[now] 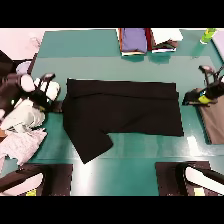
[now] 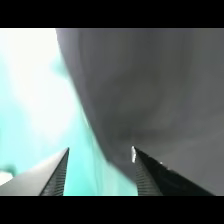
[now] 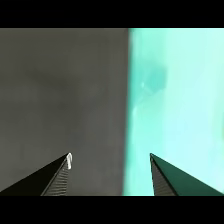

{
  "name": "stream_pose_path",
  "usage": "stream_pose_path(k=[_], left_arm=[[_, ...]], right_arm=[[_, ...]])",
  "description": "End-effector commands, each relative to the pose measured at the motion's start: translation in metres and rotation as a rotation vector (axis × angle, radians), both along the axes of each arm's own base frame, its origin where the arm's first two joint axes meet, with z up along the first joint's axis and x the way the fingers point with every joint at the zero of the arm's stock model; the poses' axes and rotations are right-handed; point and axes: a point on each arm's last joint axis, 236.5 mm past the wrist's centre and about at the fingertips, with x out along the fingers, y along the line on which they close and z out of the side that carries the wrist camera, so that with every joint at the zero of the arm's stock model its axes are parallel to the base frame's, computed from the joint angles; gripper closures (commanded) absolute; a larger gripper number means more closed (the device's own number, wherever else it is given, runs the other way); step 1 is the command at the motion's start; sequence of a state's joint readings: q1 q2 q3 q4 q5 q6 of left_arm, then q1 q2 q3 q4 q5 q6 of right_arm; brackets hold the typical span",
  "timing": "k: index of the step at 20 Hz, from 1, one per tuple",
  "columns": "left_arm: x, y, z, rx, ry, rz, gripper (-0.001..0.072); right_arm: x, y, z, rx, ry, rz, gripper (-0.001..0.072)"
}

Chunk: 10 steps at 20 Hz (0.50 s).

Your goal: Fold the shirts.

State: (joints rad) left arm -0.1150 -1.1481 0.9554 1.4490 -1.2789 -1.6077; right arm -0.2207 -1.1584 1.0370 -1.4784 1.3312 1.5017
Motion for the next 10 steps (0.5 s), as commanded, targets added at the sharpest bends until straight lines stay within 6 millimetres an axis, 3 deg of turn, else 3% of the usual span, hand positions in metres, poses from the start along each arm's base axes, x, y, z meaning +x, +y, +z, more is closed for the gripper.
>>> stream_pose_path(k=[1, 5, 10], left_arm=[[-0.057, 0.002, -0.024, -0.017, 0.048, 0.053, 0.0222], [-0.067, 0.003, -0.016, -0.026, 0.007, 0.073, 0.0222], [-0.067, -0.001, -0.014, -0.044, 0.003, 0.077, 0.0222]], right_arm=[[-0.053, 0.019, -0.036, 0.058, 0.104, -0.010, 0.0135], [-0.091, 0.028, -0.070, 0.074, 0.165, -0.035, 0.0138], [-0.106, 0.034, -0.096, 0.090, 0.209, -0.073, 0.0141]])
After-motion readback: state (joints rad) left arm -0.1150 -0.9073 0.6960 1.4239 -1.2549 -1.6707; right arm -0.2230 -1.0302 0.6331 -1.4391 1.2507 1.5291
